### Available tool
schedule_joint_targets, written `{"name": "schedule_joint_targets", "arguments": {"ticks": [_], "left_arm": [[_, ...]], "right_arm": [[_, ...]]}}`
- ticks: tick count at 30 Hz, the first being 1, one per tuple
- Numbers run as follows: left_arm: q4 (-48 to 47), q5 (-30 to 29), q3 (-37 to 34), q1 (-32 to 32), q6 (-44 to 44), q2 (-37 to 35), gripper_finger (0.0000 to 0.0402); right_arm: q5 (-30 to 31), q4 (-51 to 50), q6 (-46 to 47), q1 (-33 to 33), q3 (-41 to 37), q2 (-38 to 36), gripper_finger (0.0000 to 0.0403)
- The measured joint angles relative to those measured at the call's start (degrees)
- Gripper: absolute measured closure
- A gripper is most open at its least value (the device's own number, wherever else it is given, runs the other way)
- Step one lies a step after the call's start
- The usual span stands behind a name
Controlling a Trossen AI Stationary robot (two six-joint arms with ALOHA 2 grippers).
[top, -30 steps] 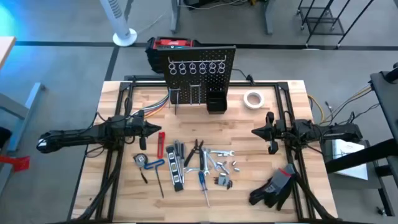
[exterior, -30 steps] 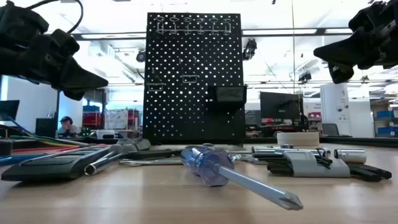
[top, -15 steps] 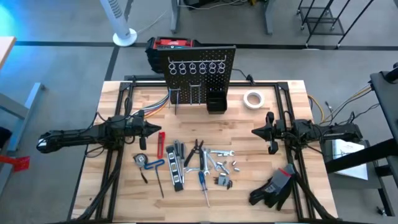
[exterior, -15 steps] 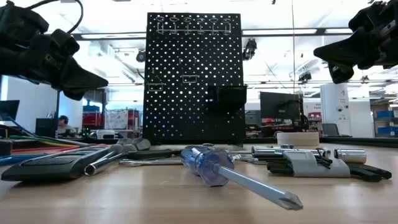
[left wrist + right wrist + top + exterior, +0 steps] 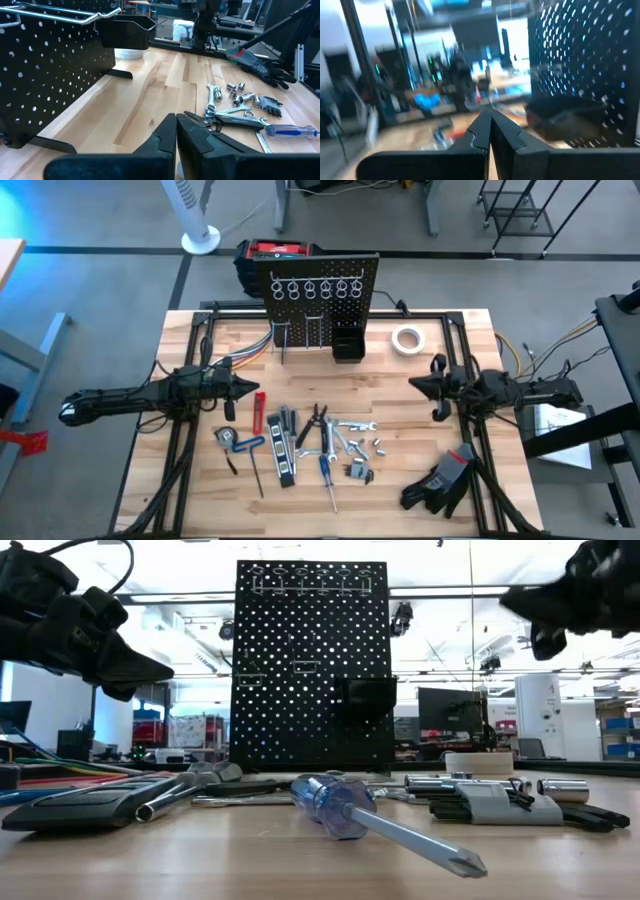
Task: Hang tools onto peg board
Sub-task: Put the socket into the black tool bin on the peg board
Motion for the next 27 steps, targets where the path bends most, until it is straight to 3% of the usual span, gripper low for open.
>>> {"name": "schedule_joint_targets", "arguments": {"ticks": [5, 10, 19, 27], "left_arm": [[0.0, 0.0, 0.0, 0.0, 0.0, 0.0, 0.0401], [0.0, 0.0, 0.0, 0.0, 0.0, 0.0, 0.0401], [0.0, 0.0, 0.0, 0.0, 3.1, 0.0, 0.0401], [1.3, -0.1, 0.0, 0.0, 3.0, 0.0, 0.0401]], "right_arm": [[3.7, 8.1, 9.0, 0.0, 0.0, 0.0, 0.0403], [-4.6, 6.5, 5.7, 0.0, 0.0, 5.7, 0.0403], [-4.6, 6.9, 18.1, 0.0, 2.4, 32.2, 0.0402], [-6.3, 4.7, 13.8, 1.1, 17.7, 59.6, 0.034]]}}
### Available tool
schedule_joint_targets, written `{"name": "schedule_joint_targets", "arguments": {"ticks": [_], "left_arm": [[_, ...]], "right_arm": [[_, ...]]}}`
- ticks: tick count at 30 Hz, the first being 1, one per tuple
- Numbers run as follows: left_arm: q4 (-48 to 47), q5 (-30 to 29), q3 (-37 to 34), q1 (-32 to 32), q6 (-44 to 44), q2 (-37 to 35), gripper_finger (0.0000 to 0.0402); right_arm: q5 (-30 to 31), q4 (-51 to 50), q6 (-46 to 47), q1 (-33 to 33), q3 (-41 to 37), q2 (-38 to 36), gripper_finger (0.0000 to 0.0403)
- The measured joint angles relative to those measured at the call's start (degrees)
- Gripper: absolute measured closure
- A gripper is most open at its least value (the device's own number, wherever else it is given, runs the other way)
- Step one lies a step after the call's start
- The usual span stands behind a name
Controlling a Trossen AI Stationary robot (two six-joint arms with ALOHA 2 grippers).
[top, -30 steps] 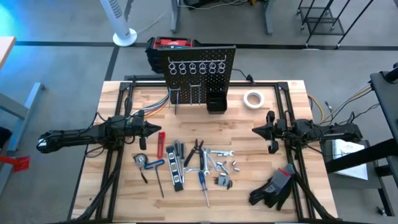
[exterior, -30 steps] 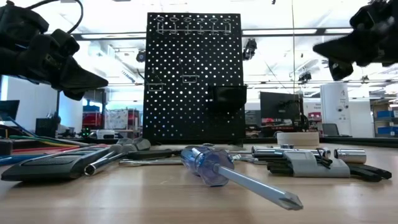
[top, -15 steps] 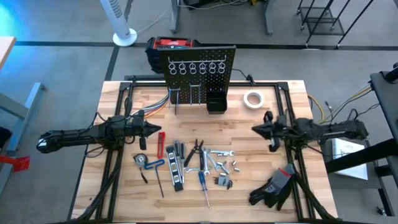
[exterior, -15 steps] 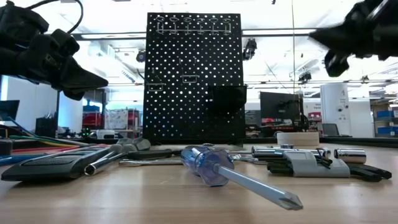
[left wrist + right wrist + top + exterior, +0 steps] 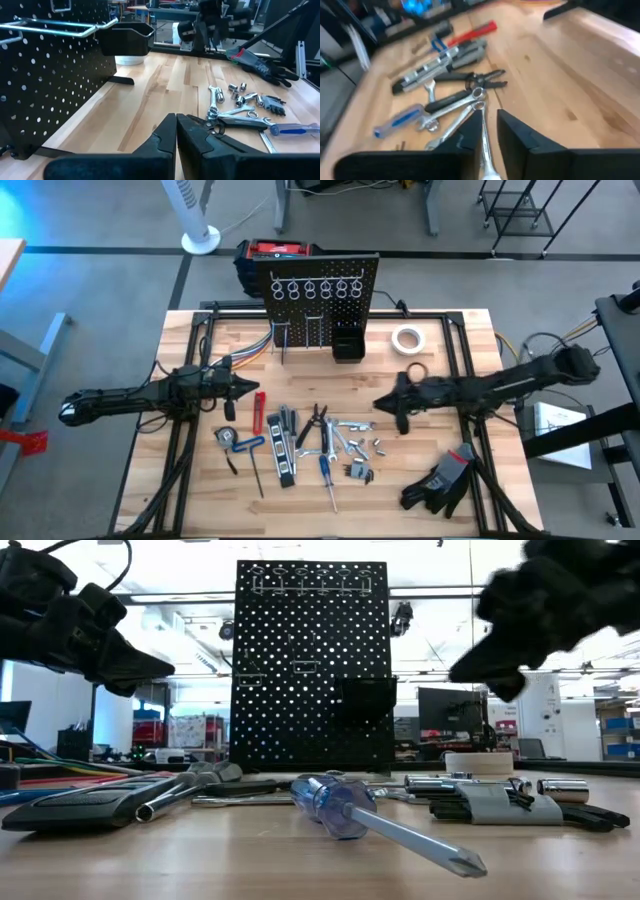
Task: Hang tools onto peg board
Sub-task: Put the socket into the black tool bin on the peg board
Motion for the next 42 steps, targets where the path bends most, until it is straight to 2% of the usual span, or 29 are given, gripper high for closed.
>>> {"name": "schedule_joint_targets", "arguments": {"ticks": [4, 7, 10, 15, 21, 32, 38, 42], "left_arm": [[0.1, 0.0, 0.0, 0.0, 0.0, 0.0, 0.0401], [0.2, 0.2, 0.0, 0.0, -2.0, 0.0, 0.0401], [1.7, 0.0, 0.0, 0.0, -7.2, 0.0, 0.0401], [6.1, 0.0, 0.0, 0.0, -6.0, 0.0, 0.0401], [7.4, 0.0, 0.0, 0.0, -6.0, 0.3, 0.0401], [7.9, -0.1, 0.0, 0.0, -4.5, 1.5, 0.0401], [7.8, -1.0, 0.0, 0.0, -4.5, 2.5, 0.0401], [7.6, -3.1, 0.0, 0.0, -4.5, 3.3, 0.0401]], "right_arm": [[0.2, -6.4, -2.8, -0.1, 9.7, 12.0, 0.0299], [0.5, -10.6, -4.5, -0.1, 15.9, 18.1, 0.0275], [0.2, -13.3, -5.2, -0.1, 19.8, 22.3, 0.0258], [-3.4, -19.6, -6.3, 0.4, 22.0, 25.2, 0.0248], [-7.3, -22.5, -9.5, 2.7, 21.3, 26.2, 0.0255], [-3.9, -21.9, -14.0, 3.7, 21.2, 32.0, 0.0266], [-4.2, -21.2, -16.4, 3.8, 21.5, 34.1, 0.029], [-3.9, -21.1, -16.9, 3.7, 21.4, 33.8, 0.0323]]}}
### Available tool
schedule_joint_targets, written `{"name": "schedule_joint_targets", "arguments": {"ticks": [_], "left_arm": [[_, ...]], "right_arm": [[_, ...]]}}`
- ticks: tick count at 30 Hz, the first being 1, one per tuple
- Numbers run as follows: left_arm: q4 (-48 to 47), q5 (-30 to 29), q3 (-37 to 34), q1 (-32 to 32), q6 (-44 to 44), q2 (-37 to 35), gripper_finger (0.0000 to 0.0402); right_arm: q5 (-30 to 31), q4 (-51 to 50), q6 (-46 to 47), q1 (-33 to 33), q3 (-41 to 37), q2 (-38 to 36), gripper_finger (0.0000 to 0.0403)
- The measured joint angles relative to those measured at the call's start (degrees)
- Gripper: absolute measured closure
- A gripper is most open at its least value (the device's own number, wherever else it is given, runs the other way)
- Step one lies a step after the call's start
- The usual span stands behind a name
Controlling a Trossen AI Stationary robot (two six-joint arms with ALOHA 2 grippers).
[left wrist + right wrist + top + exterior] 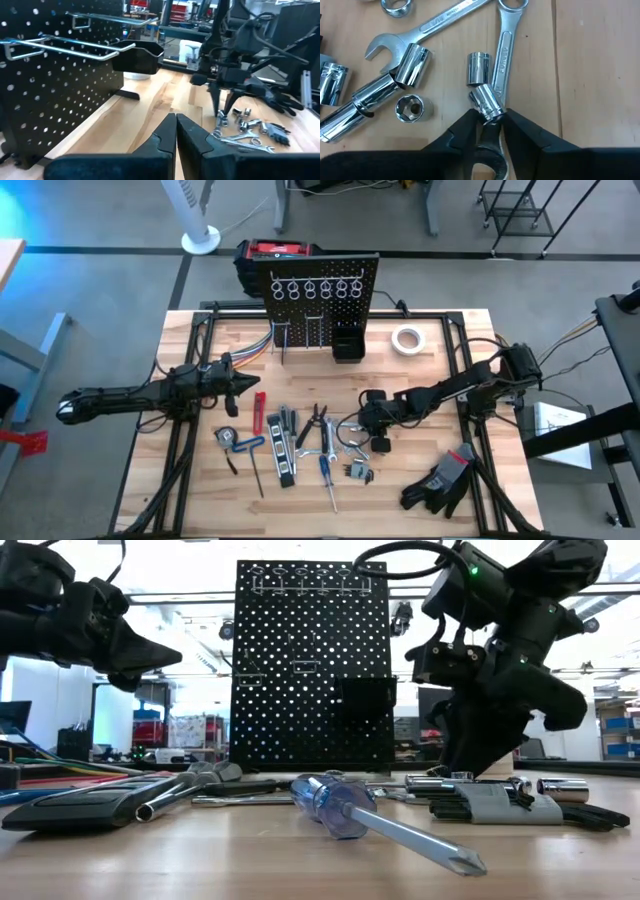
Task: Hang tools onto peg board
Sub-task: Put the socket into the black tool bin on the peg board
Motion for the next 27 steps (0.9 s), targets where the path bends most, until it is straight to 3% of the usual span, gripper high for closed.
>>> {"name": "schedule_joint_targets", "arguments": {"ticks": [5, 9, 21, 27], "left_arm": [[0.1, 0.0, 0.0, 0.0, 0.0, 0.9, 0.0401], [0.6, -1.1, 0.0, 0.0, 0.5, 1.4, 0.0401], [1.0, 0.5, 0.0, 0.0, -5.8, 2.1, 0.0401], [3.9, -1.7, 0.0, 0.1, -0.8, 2.4, 0.0401]], "right_arm": [[1.0, -0.8, 0.4, 0.0, -0.3, -2.6, 0.0372], [2.4, -1.7, 0.1, 0.0, -0.2, -4.8, 0.038], [2.6, 0.1, -4.5, -2.6, -0.2, -6.6, 0.0249], [6.9, 2.9, -1.2, -4.3, 0.6, -8.1, 0.0228]]}}
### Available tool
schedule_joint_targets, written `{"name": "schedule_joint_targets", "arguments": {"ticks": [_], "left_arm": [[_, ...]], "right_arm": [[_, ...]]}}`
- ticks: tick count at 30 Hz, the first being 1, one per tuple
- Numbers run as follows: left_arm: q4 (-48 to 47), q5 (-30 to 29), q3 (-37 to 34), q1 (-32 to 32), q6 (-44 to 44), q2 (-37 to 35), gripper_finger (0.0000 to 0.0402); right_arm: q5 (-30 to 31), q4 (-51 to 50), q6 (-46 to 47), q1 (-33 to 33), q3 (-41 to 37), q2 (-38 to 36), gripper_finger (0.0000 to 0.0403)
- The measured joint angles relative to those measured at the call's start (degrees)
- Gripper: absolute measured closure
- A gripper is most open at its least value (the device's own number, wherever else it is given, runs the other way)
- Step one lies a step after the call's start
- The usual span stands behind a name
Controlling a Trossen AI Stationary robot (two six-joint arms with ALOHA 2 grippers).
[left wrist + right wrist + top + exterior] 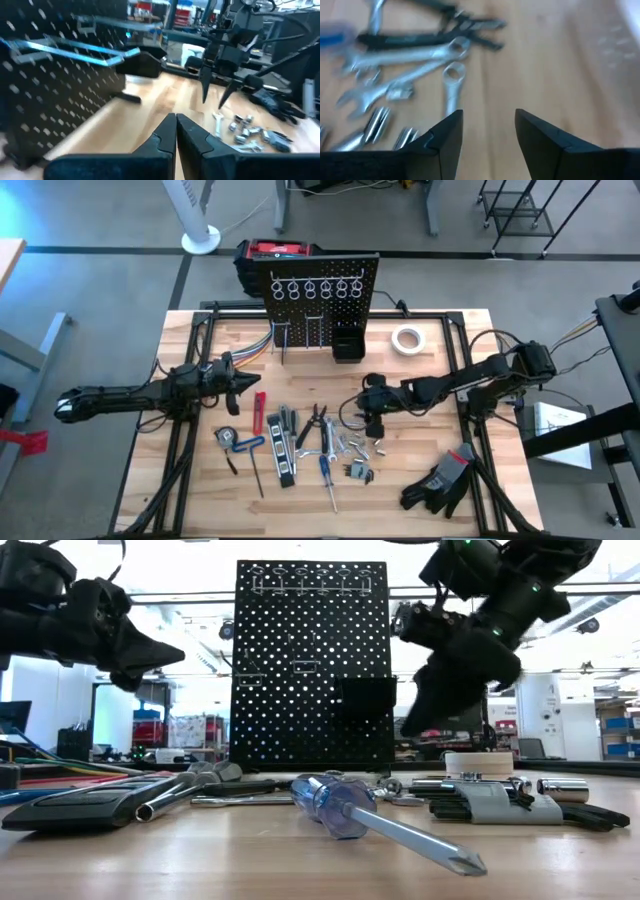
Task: Hang tools onto peg board
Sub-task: Put the socket into the black tool bin on the peg board
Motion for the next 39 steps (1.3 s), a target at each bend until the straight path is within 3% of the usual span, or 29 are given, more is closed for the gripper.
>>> {"name": "schedule_joint_targets", "arguments": {"ticks": [4, 8, 14, 19, 22, 27, 30, 33, 39], "left_arm": [[2.7, -6.3, 0.0, 0.0, 1.1, 0.0, 0.0401], [4.4, -10.7, 0.0, 0.0, -5.4, 0.0, 0.0401], [5.7, -10.9, 0.0, 0.0, -9.6, -0.2, 0.0401], [5.2, -14.0, 0.0, 0.1, -0.4, 1.2, 0.0401], [5.3, -15.4, 0.0, 0.1, 4.5, 2.8, 0.0401], [9.3, -16.3, 0.0, 0.1, 1.6, 5.8, 0.0401], [15.5, -15.5, 0.0, 0.1, -2.4, 7.2, 0.0401], [19.8, -9.9, 0.0, 0.1, -1.4, 8.0, 0.0401], [19.5, -6.6, 0.0, 0.1, -7.3, 9.5, 0.0401]], "right_arm": [[-0.1, -0.3, 15.2, -1.3, 1.0, -2.4, 0.0234], [-2.2, -4.3, 25.3, -1.3, 3.8, -5.1, 0.0238], [-8.0, -26.3, 19.9, -3.0, 15.7, -8.2, 0.0226], [-8.7, -38.7, 15.4, -0.5, 21.2, -8.2, 0.0223], [-2.1, -36.8, 22.7, 4.5, 17.0, -8.1, 0.0229], [6.9, -34.4, 33.6, 16.6, 5.6, -9.7, 0.0237], [5.8, -28.2, 39.9, 21.5, 0.0, -11.0, 0.0238], [6.5, -19.9, 40.5, 25.5, -3.6, -12.2, 0.0238], [6.5, -6.4, 40.0, 26.7, -9.0, -10.3, 0.0238]]}}
